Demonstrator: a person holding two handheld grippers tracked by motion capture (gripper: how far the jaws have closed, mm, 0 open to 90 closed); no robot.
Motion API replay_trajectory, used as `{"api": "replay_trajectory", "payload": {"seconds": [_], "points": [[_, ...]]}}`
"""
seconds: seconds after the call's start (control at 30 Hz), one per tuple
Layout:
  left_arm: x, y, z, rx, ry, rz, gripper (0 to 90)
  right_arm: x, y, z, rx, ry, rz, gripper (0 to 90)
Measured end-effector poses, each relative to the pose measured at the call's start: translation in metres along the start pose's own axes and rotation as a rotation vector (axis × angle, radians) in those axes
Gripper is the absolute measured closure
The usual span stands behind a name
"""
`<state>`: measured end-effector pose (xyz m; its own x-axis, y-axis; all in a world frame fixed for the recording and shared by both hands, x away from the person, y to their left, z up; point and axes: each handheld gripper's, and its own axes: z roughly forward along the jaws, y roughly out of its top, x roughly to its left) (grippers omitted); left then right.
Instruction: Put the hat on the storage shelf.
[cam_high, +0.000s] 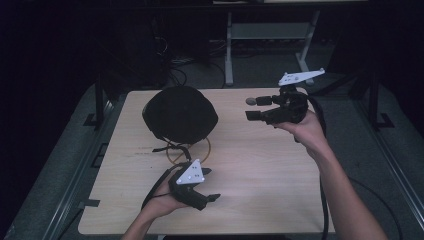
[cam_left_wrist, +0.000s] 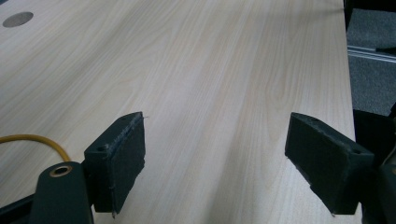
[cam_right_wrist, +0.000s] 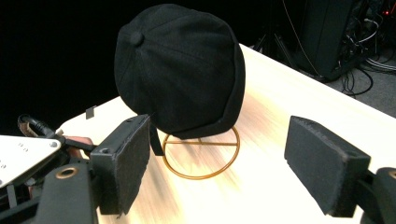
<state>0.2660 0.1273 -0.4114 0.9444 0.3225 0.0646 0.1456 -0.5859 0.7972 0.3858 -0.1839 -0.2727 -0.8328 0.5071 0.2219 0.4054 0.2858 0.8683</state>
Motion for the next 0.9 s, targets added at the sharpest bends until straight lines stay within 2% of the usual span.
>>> {"api": "replay_trajectory", "payload": {"seconds": [0.47, 0.6, 0.9], "points": [[0.002, -0.002, 0.001, 0.017, 0.008, 0.001, 20.0, -0.006, -0.027, -0.021, -0.007, -0.002, 0.038, 19.8], [0.001, -0.002, 0.001, 0.019, 0.009, 0.005, 19.9, -0.007, -0.039, -0.028, -0.007, -0.013, 0.048, 19.2], [0.001, -0.002, 0.002, 0.015, 0.007, -0.001, 19.7, -0.009, -0.054, -0.038, -0.015, -0.027, 0.064, 18.8]]}}
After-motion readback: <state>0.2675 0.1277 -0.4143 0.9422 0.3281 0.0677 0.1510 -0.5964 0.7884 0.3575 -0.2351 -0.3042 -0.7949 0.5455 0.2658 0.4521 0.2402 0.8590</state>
